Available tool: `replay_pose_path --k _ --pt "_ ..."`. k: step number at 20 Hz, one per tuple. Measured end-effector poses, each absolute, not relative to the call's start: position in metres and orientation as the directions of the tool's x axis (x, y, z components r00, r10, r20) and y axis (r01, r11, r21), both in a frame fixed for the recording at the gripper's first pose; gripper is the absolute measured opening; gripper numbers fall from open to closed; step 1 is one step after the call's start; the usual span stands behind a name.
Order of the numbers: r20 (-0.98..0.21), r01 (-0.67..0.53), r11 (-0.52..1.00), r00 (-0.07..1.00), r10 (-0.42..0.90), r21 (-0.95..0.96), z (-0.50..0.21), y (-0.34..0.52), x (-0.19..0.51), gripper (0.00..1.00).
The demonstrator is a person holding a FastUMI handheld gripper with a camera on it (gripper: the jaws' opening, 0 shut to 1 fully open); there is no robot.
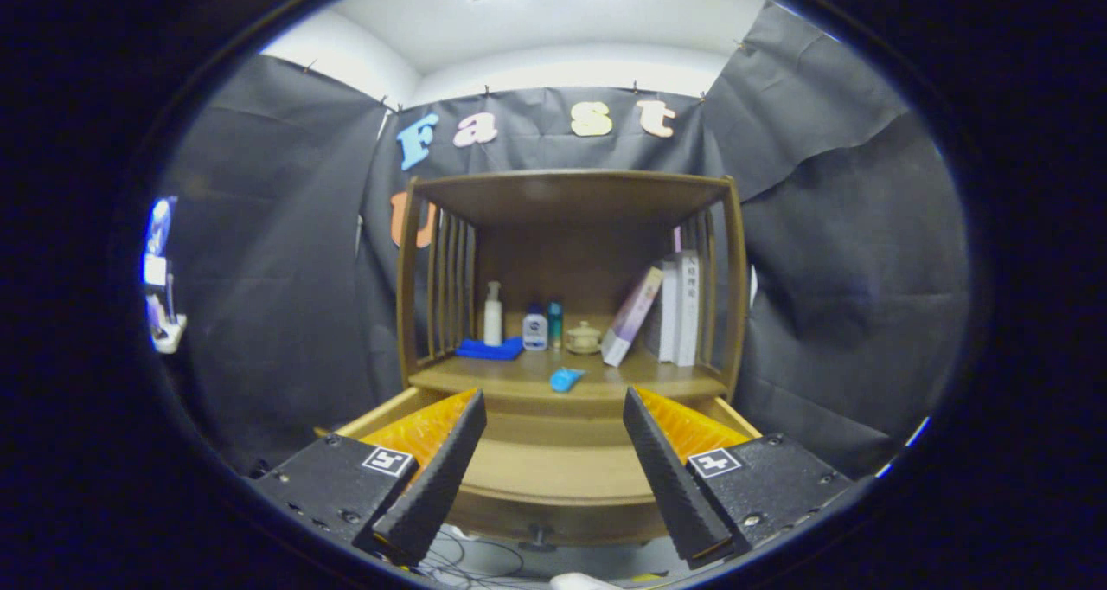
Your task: Pull open the drawer, take out the items inside it, and place them on the countertop above the cabinet.
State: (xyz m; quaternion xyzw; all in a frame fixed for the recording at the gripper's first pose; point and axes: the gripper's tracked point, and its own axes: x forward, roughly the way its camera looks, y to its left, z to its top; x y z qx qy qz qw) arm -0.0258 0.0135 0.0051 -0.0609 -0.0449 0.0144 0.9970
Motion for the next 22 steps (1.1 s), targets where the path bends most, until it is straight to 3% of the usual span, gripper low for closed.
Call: replay_pose_path --k 10,22 --pt "-0.114 0.029 0.997 0.993 -0.038 -0.078 -0.132 0.005 -0.015 1.0" --pt "-0.11 0.071 0.991 0.99 -0.083 -0.11 -0.146 0.009 0.004 1.0"
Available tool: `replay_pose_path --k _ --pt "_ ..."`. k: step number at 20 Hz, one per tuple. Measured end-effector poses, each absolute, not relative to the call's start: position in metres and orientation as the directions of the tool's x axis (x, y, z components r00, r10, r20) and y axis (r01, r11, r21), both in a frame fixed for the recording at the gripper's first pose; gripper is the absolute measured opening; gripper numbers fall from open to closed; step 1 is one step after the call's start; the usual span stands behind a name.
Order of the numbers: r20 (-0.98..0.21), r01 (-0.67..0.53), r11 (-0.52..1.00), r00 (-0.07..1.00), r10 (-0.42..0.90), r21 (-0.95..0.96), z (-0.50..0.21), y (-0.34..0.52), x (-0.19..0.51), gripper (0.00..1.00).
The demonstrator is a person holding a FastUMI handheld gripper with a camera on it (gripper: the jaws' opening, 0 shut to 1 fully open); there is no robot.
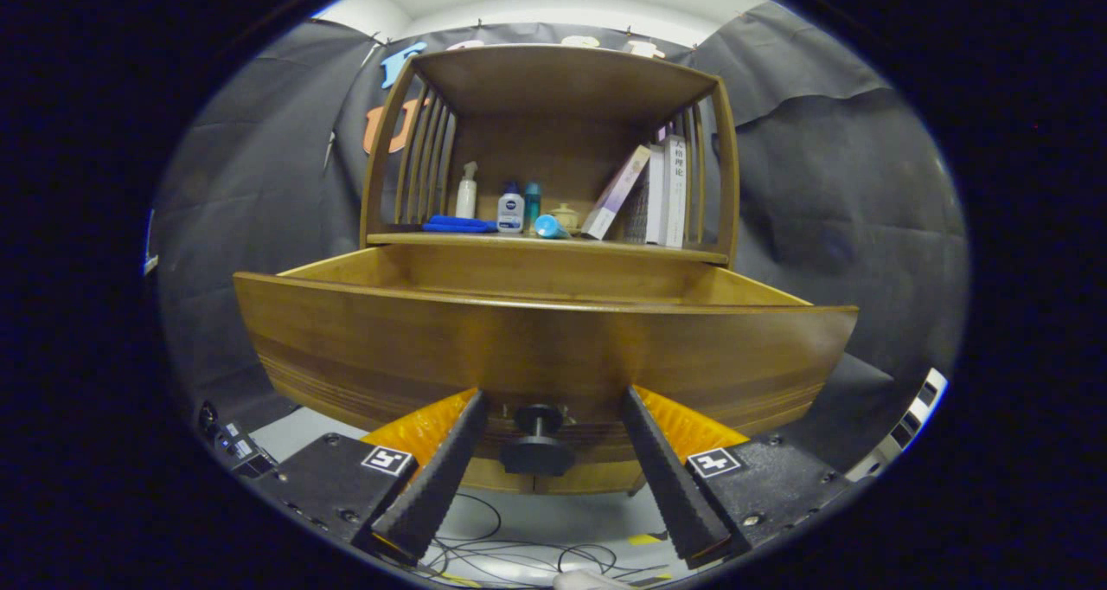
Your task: Pull open the drawer, take out the items inside it, and place them on the countertop above the cabinet.
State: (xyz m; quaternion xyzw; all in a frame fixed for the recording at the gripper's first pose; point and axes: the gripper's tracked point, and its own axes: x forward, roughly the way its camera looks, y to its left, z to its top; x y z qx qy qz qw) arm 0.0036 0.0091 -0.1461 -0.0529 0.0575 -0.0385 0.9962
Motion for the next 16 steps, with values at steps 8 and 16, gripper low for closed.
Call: replay_pose_path --k 8,16 --pt "-0.125 0.027 0.998 0.992 -0.034 -0.059 -0.143 0.009 0.026 0.99" --pt "-0.133 0.037 0.995 0.99 -0.049 -0.087 -0.128 0.011 0.074 0.99"
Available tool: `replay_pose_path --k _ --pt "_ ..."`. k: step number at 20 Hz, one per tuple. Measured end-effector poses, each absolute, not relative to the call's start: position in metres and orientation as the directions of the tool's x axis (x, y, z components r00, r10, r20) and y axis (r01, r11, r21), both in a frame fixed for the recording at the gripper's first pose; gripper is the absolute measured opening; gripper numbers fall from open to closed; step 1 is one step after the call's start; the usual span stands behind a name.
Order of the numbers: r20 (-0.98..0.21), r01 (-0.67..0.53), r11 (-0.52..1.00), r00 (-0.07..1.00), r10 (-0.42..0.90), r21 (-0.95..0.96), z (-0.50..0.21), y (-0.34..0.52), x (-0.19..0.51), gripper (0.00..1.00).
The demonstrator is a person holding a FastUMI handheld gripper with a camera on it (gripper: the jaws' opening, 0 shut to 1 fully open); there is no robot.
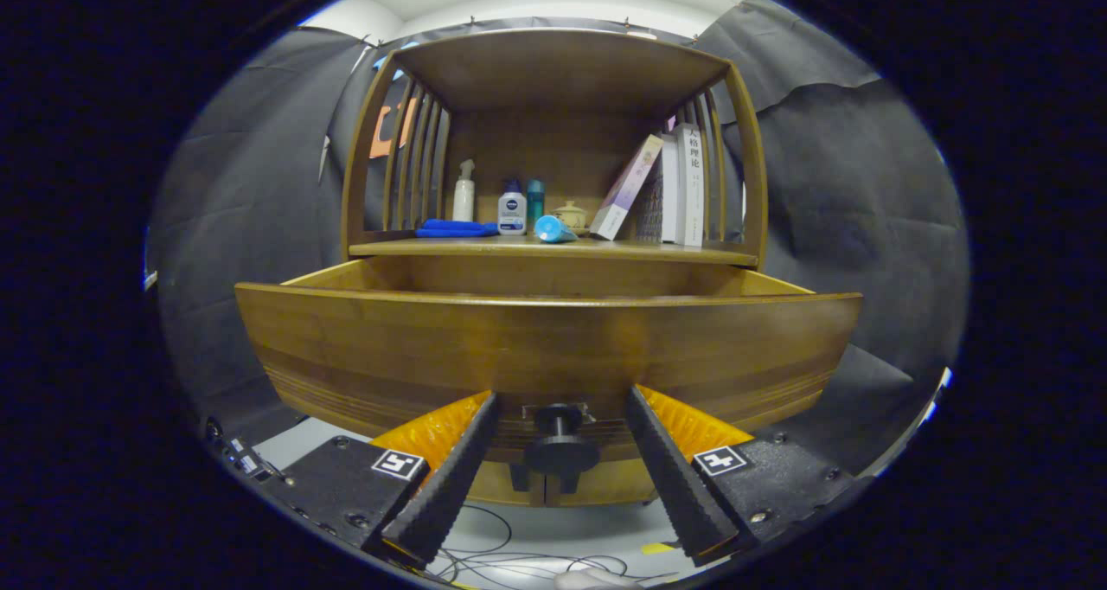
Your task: Pull open the drawer, take out the items inside it, and place them on the countertop above the cabinet.
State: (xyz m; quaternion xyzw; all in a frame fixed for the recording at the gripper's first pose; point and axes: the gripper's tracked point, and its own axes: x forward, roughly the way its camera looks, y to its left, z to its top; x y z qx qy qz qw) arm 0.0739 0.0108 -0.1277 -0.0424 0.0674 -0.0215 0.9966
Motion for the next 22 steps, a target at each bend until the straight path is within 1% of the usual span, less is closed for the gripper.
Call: replay_pose_path --k 3,4,14,22 --pt "-0.116 0.05 0.997 0.992 -0.058 -0.067 -0.116 0.014 0.103 0.99" --pt "-0.142 0.053 0.997 0.988 -0.061 -0.059 -0.118 0.015 0.106 0.99" --pt "-0.107 0.054 0.997 0.992 -0.06 -0.055 -0.108 0.019 0.179 0.98" --pt "-0.153 0.048 0.999 0.987 -0.052 -0.024 -0.106 0.016 0.211 0.98"
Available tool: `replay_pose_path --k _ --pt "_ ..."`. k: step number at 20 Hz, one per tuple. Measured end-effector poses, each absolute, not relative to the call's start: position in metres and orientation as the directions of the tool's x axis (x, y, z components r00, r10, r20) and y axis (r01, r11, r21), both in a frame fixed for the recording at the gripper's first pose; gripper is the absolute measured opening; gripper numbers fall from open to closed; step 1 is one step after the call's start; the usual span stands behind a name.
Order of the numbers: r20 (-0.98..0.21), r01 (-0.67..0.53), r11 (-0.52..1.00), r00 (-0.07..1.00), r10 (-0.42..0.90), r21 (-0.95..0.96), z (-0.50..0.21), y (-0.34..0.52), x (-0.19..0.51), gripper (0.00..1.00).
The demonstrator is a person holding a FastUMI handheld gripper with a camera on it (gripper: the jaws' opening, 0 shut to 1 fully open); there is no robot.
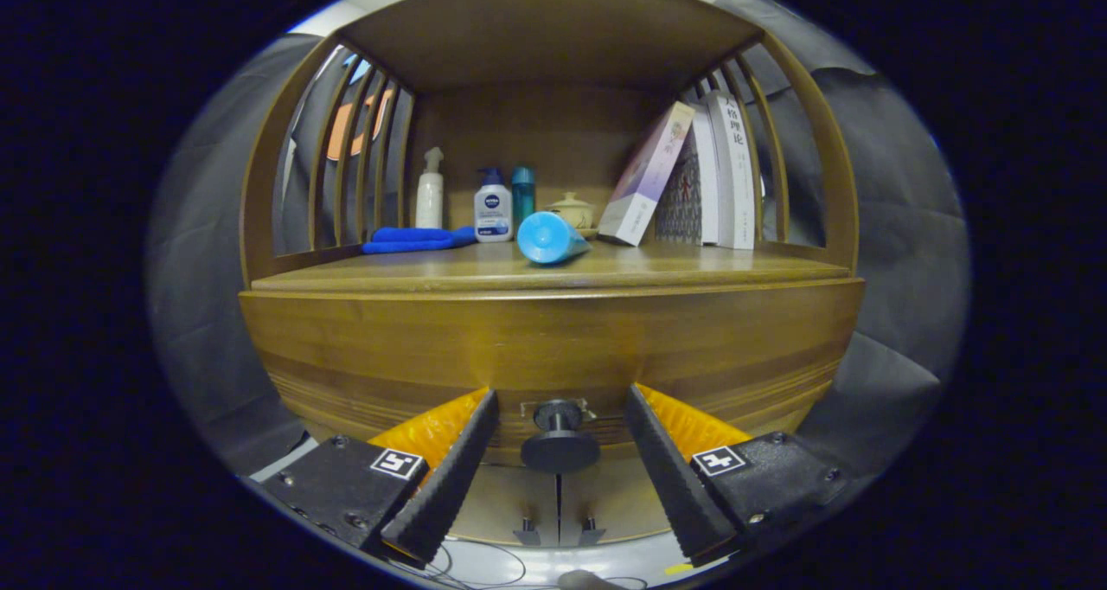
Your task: Pull open the drawer, take out the items inside it, and place them on the countertop above the cabinet.
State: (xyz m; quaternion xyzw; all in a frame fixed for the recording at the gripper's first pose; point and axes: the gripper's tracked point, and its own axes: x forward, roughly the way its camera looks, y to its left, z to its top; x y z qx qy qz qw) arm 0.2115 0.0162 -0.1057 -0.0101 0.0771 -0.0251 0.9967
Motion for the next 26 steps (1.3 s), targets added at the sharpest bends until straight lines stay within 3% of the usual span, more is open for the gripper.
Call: replay_pose_path --k 13,19,26 --pt "-0.261 0.055 0.994 0.962 -0.078 -0.096 -0.108 0.009 0.199 0.99" --pt "-0.197 0.052 0.996 0.978 -0.066 -0.073 -0.07 0.004 0.129 0.99" --pt "-0.013 0.027 0.999 1.0 -0.028 -0.046 0.001 0.004 0.028 0.98"
